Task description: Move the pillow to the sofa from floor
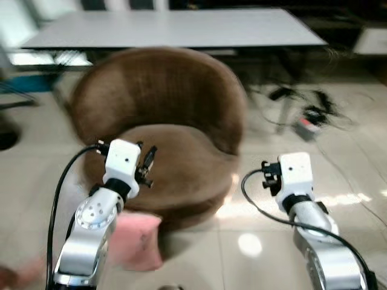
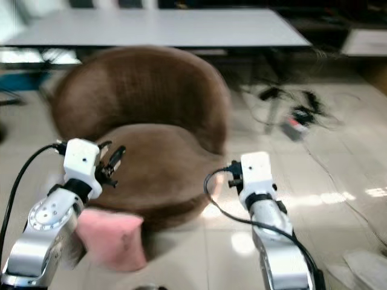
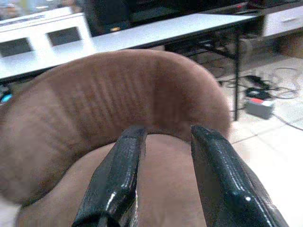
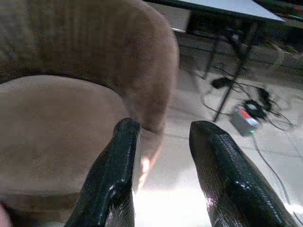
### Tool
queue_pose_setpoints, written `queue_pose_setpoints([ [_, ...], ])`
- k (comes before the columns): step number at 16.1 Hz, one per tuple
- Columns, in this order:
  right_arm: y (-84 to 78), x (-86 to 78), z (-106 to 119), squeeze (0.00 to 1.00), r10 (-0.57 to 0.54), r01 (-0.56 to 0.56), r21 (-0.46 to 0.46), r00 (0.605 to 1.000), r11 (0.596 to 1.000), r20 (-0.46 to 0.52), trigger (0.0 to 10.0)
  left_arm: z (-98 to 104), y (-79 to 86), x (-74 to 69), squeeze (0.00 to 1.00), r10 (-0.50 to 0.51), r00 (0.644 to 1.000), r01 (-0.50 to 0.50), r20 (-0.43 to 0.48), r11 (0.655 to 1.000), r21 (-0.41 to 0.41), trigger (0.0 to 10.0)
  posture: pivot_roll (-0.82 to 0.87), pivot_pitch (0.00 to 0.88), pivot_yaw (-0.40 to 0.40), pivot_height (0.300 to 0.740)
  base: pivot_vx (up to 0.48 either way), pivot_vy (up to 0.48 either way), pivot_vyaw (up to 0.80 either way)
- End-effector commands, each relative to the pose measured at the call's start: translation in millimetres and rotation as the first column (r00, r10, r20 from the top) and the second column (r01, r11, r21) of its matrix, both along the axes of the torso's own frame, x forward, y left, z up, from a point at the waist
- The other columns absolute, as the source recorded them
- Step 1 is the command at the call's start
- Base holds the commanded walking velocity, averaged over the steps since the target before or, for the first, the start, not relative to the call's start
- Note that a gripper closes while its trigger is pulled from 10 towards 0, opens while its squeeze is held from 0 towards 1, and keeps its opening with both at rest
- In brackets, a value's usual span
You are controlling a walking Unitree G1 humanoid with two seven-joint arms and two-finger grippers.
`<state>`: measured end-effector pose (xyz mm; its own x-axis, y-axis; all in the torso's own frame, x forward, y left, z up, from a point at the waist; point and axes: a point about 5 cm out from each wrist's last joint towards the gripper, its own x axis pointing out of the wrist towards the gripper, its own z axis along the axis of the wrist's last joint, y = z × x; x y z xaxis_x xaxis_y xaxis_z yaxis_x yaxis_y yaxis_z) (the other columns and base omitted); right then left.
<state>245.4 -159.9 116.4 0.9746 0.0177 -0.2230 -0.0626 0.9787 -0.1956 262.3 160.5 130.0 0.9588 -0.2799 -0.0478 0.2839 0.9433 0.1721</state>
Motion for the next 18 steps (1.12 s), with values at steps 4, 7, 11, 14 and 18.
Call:
queue_pose_setpoints([
  [4,-2.3,0.8,1.0,0.00,-0.003,0.003,-0.001,1.000,1.000,0.007,10.0,2.8,-1.5,-0.3,0.00,0.000,1.000,0.000,0.017,1.000,0.008,10.0,-0.01,0.007,0.020,0.740,0.000,0.000,0.80],
  [7,-2.3,0.4,0.9,0.00,0.003,-0.003,-0.001,1.000,1.000,0.006,10.0,3.6,-1.3,-0.4,0.00,0.004,1.000,-0.004,0.018,1.000,0.005,10.0,-0.01,0.008,0.020,0.740,0.000,0.000,0.80],
  [11,-1.7,1.3,1.0,0.00,0.008,-0.008,0.002,1.000,1.000,0.007,10.0,7.7,-2.7,0.4,0.00,-0.011,0.999,0.012,0.037,1.000,-0.027,10.0,-0.01,0.013,0.021,0.740,0.000,0.000,0.80],
  [14,-0.9,1.7,1.0,0.00,0.015,-0.015,0.004,1.000,1.000,0.008,10.0,8.8,-2.1,1.1,0.00,-0.013,0.999,0.014,0.039,0.999,-0.032,10.0,-0.01,0.015,0.022,0.740,0.171,0.000,0.80],
  [18,-3.4,2.2,2.3,0.00,-0.006,0.006,0.000,1.000,1.000,0.018,10.0,7.8,-1.4,2.1,0.00,-0.012,0.999,0.013,0.032,0.999,-0.031,10.0,-0.01,0.015,0.022,0.740,0.306,0.000,0.80],
])
